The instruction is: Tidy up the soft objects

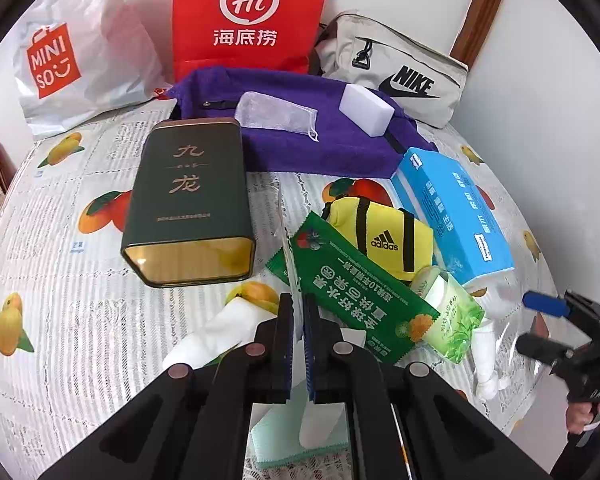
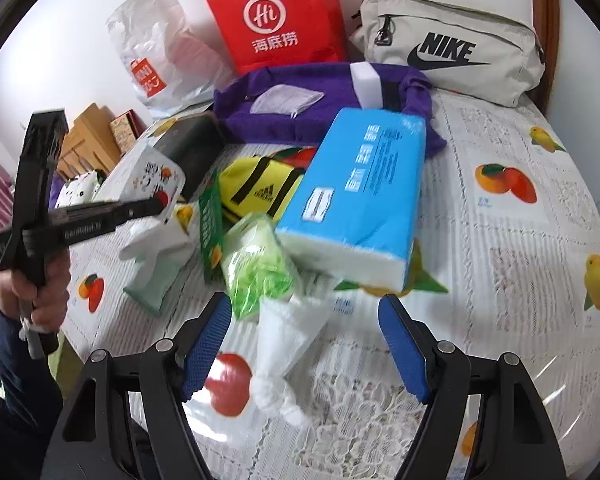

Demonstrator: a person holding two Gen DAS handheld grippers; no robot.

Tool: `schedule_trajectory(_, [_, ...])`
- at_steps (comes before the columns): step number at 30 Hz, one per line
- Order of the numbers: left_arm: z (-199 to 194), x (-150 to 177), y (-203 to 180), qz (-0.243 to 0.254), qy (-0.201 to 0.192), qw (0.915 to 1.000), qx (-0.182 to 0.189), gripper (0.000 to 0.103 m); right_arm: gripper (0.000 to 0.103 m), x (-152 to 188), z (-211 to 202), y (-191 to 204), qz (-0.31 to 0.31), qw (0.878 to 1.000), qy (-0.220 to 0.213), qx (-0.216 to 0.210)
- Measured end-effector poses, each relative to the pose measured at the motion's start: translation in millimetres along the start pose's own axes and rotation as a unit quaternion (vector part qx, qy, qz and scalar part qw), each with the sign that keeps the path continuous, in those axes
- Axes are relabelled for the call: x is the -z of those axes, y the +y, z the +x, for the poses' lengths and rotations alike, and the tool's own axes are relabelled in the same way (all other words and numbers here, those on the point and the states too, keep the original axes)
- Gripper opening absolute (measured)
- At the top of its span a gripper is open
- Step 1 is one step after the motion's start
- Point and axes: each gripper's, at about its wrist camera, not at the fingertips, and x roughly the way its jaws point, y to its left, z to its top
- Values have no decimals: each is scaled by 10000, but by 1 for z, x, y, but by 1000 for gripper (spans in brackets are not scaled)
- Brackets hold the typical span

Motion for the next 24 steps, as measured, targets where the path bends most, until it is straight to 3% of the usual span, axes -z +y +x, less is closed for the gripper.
schedule_trajectory(8, [-11, 14, 5, -70, -80, 9999, -41, 5, 71, 27, 24, 14, -193, 9993, 302, 59])
schedule_trajectory(13, [-15, 29, 21, -299, -77, 9995, -87, 5, 50, 45, 42, 28, -600, 9965, 320, 492])
schedule_trajectory(15, [-15, 33, 27, -376, -80, 9992, -95, 5, 28, 48, 42, 33, -786, 9942, 206, 704])
schedule_trajectory(16, [-16, 35, 31, -441, -69, 9990, -99, 5, 24, 48, 42, 32, -756, 9946, 196, 679])
schedule_trajectory(24, [-27, 44, 41, -576, -174, 9982, -83, 5, 21, 44, 28, 14, -389, 9978, 121, 517])
